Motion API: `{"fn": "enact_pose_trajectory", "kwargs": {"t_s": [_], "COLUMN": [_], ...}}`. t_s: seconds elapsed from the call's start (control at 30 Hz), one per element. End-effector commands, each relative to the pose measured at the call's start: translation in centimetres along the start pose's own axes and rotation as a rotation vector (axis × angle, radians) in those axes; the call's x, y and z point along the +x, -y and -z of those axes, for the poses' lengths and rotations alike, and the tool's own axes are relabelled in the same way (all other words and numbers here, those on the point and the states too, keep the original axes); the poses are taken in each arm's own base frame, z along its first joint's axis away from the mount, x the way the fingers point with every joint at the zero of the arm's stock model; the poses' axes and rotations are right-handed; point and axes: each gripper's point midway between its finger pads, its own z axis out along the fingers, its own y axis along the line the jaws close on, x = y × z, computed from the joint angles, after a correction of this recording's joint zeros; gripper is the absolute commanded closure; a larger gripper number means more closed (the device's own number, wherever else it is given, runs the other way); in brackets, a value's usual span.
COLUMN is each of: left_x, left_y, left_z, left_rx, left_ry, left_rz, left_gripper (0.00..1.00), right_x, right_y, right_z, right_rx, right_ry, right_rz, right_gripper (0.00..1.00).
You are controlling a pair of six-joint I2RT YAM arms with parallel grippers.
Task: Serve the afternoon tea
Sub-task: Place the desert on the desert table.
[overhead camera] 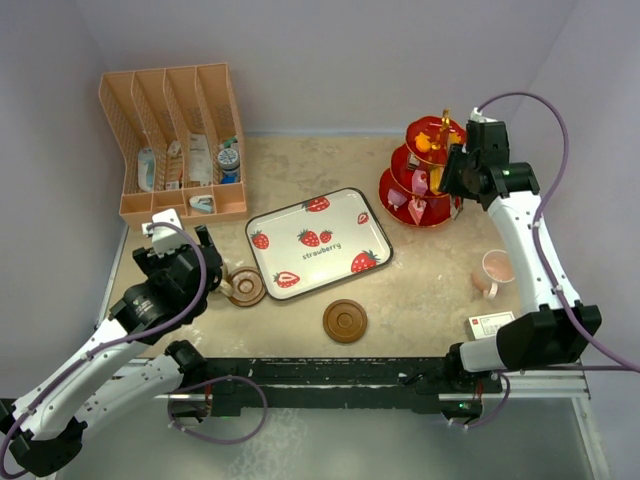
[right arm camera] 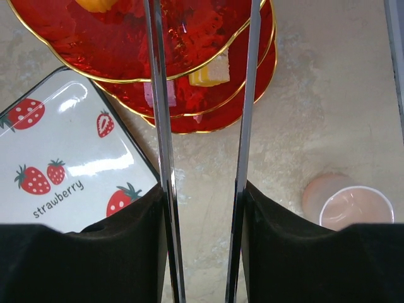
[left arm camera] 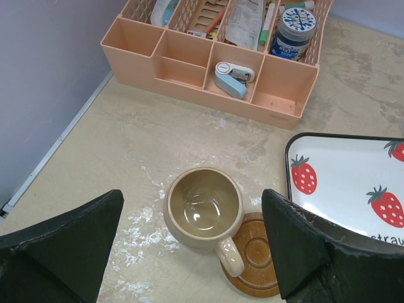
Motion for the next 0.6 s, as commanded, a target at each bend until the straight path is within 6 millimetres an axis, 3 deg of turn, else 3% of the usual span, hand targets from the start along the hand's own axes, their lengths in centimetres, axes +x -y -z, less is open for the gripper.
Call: {"fn": "enact_pose_trajectory", "kwargs": {"t_s": [0.0, 0.17, 0.37, 0.57], "left_x": [-1.1, -1.1, -1.1, -1.1], "left_y": [0.4, 0.4, 0.4, 0.4], "left_z": [0.1, 0.1, 0.1, 0.1], "left_rx": [0.007, 0.005, 0.006, 0.012], "left_ry": [0.021, 0.020, 0.022, 0.021], "left_rz": [0.030, 0.027, 0.032, 0.032], "left_gripper": [0.12, 0.12, 0.12, 0.12], "right_x": [-3.0, -2.9, -2.5, 1.1], "right_y": [0.4, 0.5, 0.3, -4.0], "right_z": [3.3, 5.1, 8.9, 12.0], "right_rx": [-0.013, -0.034, -0.111, -0.418], "right_ry": [0.126, 0.150, 0.215, 0.140], "right_rz": [-0.010, -0.030, -0.058, -0.015], "right_gripper": [0.54, 0.54, 0.57, 0.59]}}
